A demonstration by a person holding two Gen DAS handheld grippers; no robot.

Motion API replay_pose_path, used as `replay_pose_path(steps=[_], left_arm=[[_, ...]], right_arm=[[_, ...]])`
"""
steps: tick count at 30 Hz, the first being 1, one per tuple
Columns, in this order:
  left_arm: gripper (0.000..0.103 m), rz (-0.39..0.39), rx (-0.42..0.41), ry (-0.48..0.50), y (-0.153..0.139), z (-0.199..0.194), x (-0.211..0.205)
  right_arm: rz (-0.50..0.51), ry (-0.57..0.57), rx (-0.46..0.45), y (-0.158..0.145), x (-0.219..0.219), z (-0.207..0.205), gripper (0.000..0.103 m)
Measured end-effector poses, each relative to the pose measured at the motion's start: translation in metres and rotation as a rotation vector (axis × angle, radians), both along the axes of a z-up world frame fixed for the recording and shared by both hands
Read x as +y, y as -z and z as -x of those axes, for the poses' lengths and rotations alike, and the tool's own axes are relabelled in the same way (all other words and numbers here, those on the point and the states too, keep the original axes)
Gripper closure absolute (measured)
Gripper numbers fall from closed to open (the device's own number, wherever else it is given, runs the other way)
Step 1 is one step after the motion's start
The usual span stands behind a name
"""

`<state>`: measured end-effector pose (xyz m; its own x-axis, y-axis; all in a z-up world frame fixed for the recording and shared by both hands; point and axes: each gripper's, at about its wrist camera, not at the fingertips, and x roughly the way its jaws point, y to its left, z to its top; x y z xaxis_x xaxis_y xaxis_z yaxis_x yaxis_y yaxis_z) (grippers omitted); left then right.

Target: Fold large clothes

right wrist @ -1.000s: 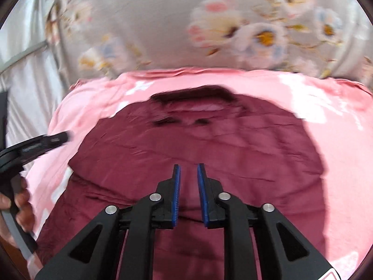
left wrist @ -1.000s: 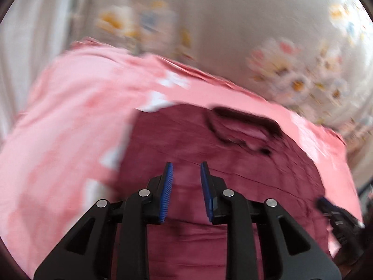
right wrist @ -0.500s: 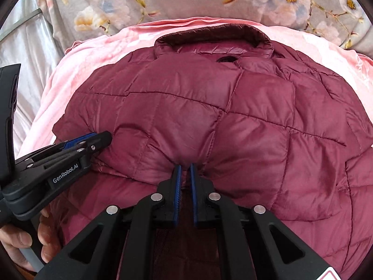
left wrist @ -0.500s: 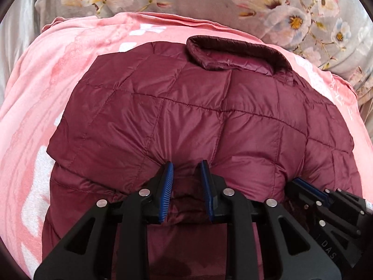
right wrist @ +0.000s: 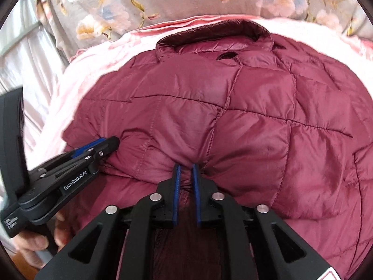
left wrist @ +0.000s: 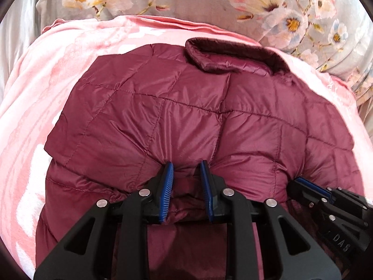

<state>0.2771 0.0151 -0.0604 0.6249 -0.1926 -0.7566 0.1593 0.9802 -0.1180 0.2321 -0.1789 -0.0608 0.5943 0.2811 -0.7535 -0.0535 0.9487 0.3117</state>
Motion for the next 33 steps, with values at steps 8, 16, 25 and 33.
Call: replay_pose_path(steps=[8, 16, 25, 33], left_arm=[[0.026, 0.363, 0.015, 0.008, -0.065, -0.046, 0.030], [0.025, 0.532, 0.235, -0.053, -0.033, -0.167, 0.007], [0.034, 0.496, 0.320, -0.055, 0.000, -0.203, -0.017], [0.094, 0.494, 0.293, 0.002, -0.026, -0.206, -0.026]], right_arm=[[-0.098, 0.103, -0.113, -0.064, -0.074, -0.031, 0.046], [-0.343, 0.300, -0.076, -0.036, -0.160, -0.129, 0.045], [-0.223, 0.208, 0.021, -0.002, -0.133, -0.174, 0.043], [-0.368, 0.075, 0.002, -0.029, -0.104, -0.173, 0.092]])
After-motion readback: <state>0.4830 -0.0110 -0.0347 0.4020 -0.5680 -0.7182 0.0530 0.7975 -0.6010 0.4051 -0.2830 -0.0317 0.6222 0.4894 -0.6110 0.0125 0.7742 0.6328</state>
